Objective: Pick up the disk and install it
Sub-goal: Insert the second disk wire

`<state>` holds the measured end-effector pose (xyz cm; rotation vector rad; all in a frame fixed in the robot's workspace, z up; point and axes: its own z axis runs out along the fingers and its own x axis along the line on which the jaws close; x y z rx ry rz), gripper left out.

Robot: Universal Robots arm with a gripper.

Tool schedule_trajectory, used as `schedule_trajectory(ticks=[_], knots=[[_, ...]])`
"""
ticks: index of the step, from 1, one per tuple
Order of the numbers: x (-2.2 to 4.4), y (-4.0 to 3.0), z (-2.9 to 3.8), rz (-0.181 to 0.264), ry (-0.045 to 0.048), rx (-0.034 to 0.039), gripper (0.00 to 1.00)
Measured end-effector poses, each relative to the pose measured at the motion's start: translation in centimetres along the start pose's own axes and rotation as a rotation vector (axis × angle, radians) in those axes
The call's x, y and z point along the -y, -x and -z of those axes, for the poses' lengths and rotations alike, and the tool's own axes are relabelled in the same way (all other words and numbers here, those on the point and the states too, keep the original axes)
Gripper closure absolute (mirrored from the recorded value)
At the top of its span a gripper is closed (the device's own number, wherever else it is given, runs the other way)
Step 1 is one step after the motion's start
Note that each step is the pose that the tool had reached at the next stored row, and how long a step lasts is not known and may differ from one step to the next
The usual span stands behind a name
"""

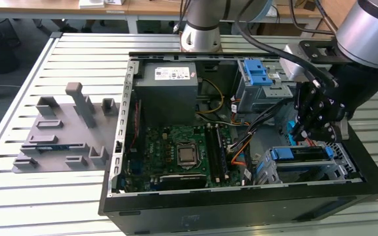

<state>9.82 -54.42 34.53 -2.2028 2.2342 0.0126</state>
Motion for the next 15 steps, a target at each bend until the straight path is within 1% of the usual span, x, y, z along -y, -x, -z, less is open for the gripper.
schedule_trajectory(ticks=[2, 5, 9, 13, 15], knots=[[0.0, -0.3, -0.24, 0.0, 0.0, -0.0001, 0.84], [0.26, -0.33, -0.42, 0.0, 0.0031, -0.0001, 0.84], [0.27, -0.35, -0.46, 0.0, 0.004, -0.0002, 0.84], [0.28, -0.94, -0.54, 0.0, 0.004, 0.0, 0.84], [0.29, -1.09, -0.61, 0.0, 0.004, -0.0001, 0.84]])
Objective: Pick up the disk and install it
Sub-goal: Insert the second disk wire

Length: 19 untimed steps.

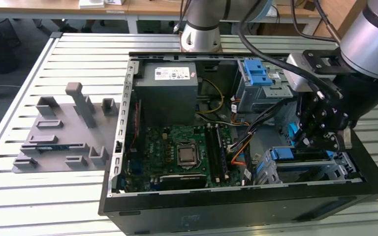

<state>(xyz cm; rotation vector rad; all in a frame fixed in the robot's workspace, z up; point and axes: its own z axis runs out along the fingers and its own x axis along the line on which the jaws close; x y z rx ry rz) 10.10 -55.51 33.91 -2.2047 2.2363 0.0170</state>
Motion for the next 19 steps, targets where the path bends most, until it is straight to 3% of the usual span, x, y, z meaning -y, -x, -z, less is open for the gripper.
schedule_trajectory(ticks=[5, 19], knots=[[0.46, -0.01, -0.07, 0.0, 0.0017, -0.0002, 0.84], [0.75, -0.34, -0.41, -0.003, 0.0076, -0.0001, 0.84]])
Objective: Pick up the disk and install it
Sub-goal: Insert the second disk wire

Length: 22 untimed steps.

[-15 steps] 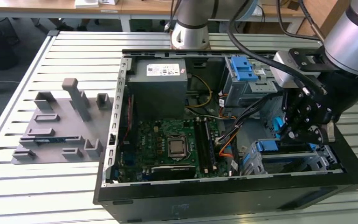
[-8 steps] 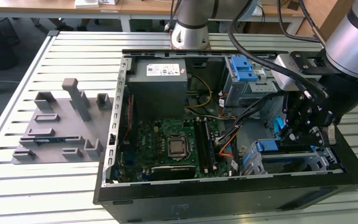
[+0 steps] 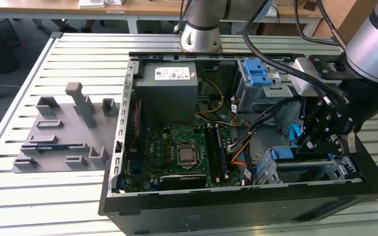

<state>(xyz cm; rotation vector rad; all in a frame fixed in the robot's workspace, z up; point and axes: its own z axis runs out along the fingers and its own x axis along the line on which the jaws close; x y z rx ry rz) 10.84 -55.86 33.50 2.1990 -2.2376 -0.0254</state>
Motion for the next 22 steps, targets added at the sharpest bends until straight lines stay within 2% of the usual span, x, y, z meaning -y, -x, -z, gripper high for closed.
schedule_trajectory(ticks=[22], knots=[[0.39, -0.05, -0.54, -0.009, 0.005, -0.0004, 0.84]])
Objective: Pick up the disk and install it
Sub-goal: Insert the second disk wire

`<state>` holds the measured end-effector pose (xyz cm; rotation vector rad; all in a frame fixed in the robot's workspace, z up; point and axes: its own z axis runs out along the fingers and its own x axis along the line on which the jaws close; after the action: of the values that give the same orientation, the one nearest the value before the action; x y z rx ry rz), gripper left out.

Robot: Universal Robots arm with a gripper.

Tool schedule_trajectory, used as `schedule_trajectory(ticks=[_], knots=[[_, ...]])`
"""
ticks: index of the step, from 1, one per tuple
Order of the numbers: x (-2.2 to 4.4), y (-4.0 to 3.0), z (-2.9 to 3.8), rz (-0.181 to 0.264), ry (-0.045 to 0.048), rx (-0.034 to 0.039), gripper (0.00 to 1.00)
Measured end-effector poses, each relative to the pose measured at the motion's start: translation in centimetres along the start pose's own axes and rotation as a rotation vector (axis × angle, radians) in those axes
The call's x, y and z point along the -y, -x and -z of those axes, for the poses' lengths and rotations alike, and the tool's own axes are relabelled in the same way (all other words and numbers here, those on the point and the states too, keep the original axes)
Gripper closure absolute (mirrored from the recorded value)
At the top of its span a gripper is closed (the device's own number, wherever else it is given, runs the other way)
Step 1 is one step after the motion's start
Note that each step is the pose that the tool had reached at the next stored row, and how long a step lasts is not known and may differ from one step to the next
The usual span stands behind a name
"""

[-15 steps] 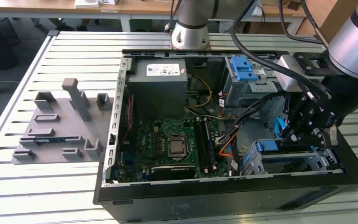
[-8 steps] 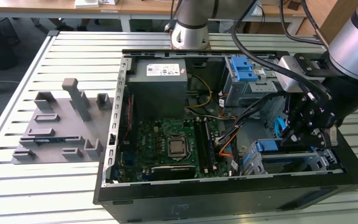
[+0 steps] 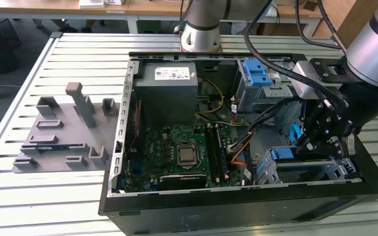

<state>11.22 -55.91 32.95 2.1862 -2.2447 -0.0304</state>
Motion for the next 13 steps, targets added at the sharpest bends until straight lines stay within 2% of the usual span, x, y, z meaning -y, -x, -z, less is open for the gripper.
schedule_trajectory(ticks=[11, 12, 13], knots=[[0.02, 0.0, -0.07, -0.001, 0.0001, 0.0002, 0.83], [0.02, -0.01, -0.02, -0.001, 0.0001, 0.0, 0.77], [0.02, 0.0, 0.03, -0.001, 0.0001, 0.0004, 0.77]])
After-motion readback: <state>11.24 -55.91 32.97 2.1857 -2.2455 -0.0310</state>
